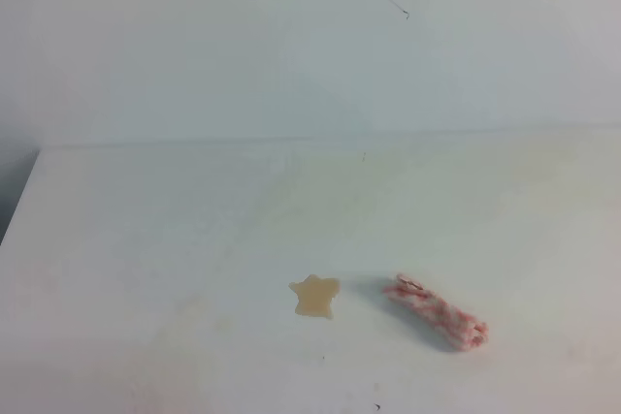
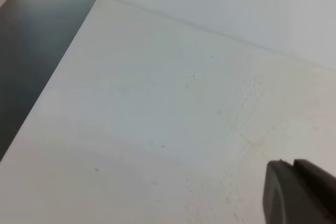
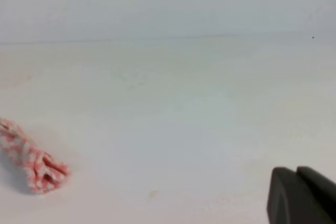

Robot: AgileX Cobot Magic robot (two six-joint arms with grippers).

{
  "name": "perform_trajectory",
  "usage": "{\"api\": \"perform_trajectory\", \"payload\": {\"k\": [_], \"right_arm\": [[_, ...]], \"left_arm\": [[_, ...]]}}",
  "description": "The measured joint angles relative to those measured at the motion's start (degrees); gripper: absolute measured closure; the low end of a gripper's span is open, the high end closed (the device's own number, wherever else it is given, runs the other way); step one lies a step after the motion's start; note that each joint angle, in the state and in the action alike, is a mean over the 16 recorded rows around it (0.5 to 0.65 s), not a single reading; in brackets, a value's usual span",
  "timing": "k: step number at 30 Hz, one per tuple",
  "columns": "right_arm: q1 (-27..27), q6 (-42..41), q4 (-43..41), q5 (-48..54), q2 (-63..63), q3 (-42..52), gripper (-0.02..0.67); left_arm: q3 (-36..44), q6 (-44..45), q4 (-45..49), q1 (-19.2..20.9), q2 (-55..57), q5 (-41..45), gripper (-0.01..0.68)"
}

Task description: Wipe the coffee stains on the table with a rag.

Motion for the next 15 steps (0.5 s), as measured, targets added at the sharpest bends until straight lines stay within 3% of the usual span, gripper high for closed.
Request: {"api": "perform_trajectory", "payload": {"k": [15], "right_arm": [[0.01,-0.07,0.0,-0.15,-0.28,0.0,0.653]], "left_arm": [[0.0,0.0,0.0,0.0,0.0,0.0,0.672]]}}
